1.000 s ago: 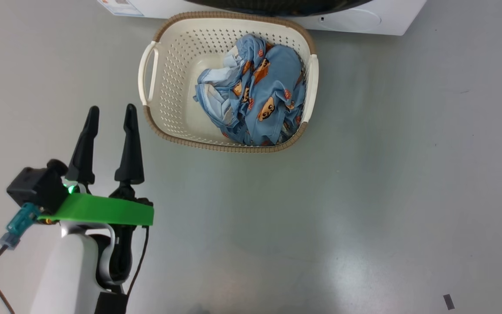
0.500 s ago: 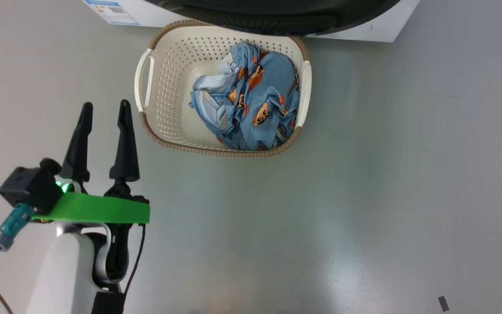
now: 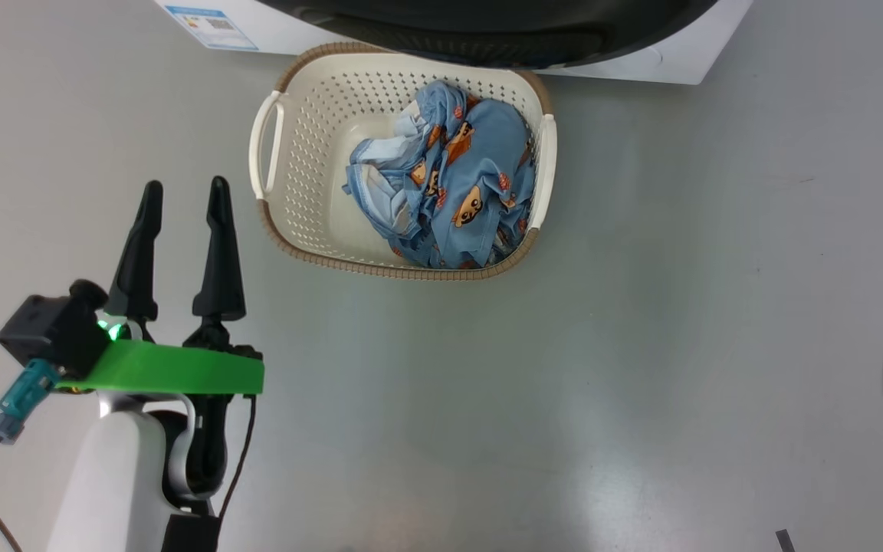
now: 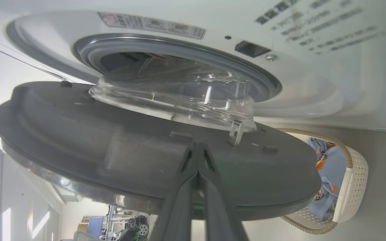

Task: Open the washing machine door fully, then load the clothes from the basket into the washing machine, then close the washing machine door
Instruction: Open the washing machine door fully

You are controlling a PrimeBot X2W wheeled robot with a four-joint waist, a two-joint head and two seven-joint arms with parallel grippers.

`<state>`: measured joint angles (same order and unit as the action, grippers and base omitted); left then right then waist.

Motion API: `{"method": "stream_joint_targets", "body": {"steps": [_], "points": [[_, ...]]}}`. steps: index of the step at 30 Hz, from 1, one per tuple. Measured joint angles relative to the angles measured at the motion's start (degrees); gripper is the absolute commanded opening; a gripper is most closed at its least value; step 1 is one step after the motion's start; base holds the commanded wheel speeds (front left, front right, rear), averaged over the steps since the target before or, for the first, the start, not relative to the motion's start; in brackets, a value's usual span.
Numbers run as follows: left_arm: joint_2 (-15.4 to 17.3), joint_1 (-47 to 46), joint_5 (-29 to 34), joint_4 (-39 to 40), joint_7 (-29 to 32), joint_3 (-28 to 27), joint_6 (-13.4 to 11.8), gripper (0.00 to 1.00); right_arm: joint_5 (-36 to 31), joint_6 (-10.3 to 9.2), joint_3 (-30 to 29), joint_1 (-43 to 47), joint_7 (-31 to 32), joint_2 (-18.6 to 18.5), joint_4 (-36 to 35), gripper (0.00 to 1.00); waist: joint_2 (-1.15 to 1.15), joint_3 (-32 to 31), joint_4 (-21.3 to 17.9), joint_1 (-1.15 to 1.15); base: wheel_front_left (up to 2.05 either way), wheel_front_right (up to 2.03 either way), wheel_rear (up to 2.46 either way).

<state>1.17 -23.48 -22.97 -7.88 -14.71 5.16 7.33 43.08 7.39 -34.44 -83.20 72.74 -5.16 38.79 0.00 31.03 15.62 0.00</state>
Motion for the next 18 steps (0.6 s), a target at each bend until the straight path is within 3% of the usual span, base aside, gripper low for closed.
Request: {"method": "stream_joint_targets", "body": {"steps": [9, 18], "points": [[0.0, 0.0, -0.2, 0.0, 0.0, -0.1, 0.0, 1.00, 0.4, 0.00, 0.9, -0.1, -0.4, 0.3, 2.1, 0.00, 0.00, 0.6, 0.4, 0.00, 0.00, 0.00, 0.00], [0.0, 0.0, -0.2, 0.2, 0.0, 0.0, 0.0, 1.00, 0.4, 0.00, 0.3, -0.3, 3.5, 0.3, 5.4, 0.00, 0.00, 0.2, 0.5, 0.00, 0.00, 0.00, 0.00]]}}
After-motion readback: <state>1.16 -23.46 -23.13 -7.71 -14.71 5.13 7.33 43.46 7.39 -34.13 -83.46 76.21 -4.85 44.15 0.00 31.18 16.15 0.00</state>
